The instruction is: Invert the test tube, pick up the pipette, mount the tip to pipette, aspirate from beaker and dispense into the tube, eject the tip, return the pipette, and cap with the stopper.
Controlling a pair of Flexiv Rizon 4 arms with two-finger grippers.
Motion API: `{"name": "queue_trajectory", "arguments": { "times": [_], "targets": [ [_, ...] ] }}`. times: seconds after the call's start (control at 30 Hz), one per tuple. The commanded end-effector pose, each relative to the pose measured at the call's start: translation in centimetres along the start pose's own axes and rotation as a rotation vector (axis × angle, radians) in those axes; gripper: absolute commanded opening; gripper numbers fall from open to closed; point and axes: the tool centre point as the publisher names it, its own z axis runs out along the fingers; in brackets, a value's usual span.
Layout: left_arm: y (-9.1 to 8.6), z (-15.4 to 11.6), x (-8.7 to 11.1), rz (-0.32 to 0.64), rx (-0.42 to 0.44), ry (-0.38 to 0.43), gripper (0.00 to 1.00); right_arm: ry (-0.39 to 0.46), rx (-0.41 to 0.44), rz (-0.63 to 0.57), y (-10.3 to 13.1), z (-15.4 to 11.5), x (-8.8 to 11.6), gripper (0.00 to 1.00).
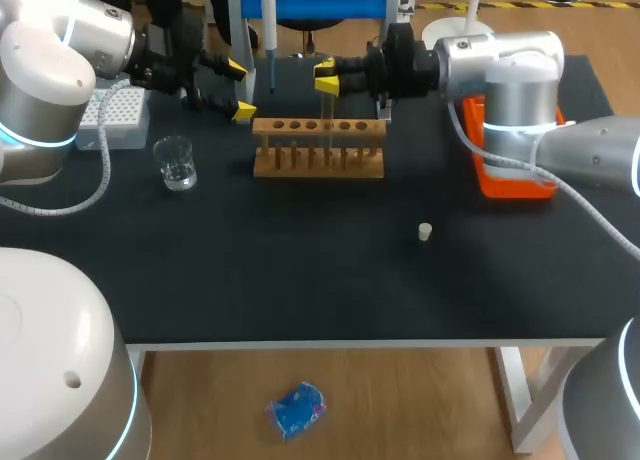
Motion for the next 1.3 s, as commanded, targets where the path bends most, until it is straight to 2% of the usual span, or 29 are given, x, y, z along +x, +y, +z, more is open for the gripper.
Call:
{"name": "queue_trajectory", "arguments": {
  "times": [0.03, 0.6, 0.7, 0.8, 0.87, 1.0, 1.07, 1.1, 1.17, 1.3],
  "targets": [
    [0.0, 0.0, -0.1, 0.0, -0.001, 0.003, 1.0, -0.002, 0.002, -0.008, 0.8, 0.0, -0.2, 0.0],
    [0.0, 0.0, -0.1, 0.0, -0.001, 0.003, 1.0, -0.01, 0.007, -0.02, 4.0, -0.1, 1.4, 0.0],
    [0.0, 0.0, -0.1, 0.0, -0.001, 0.003, 1.0, -0.027, 0.04, 0.056, 4.4, -0.2, 1.7, 0.0],
    [0.0, 0.0, -0.1, 0.0, -0.001, 0.003, 1.0, -0.03, 0.011, 0.116, 4.8, -0.7, 2.3, 0.0],
    [0.0, 0.0, -0.1, 0.0, -0.001, 0.003, 1.0, -0.032, 0.029, 0.163, 5.0, -1.0, 2.5, 0.0],
    [0.0, 0.0, -0.1, 0.0, -0.001, 0.003, 1.0, -0.033, -0.036, 0.341, 5.2, -1.4, 3.0, 0.0],
    [0.0, 0.0, -0.1, 0.0, -0.001, 0.003, 1.0, -0.008, -0.078, 0.486, 5.2, -1.6, 3.3, 0.0],
    [0.0, 0.0, -0.1, 0.0, -0.001, 0.003, 1.0, -0.003, -0.077, 0.522, 5.2, -1.6, 3.3, 0.0],
    [0.0, 0.0, -0.1, 0.0, -0.001, 0.003, 1.0, 0.03, -0.143, 0.596, 5.7, -1.9, 3.4, 0.0],
    [0.0, 0.0, -0.1, 0.0, -0.001, 0.003, 1.0, 0.03, -0.143, 0.596, 5.7, -1.9, 3.4, 0.0]
  ]
}}
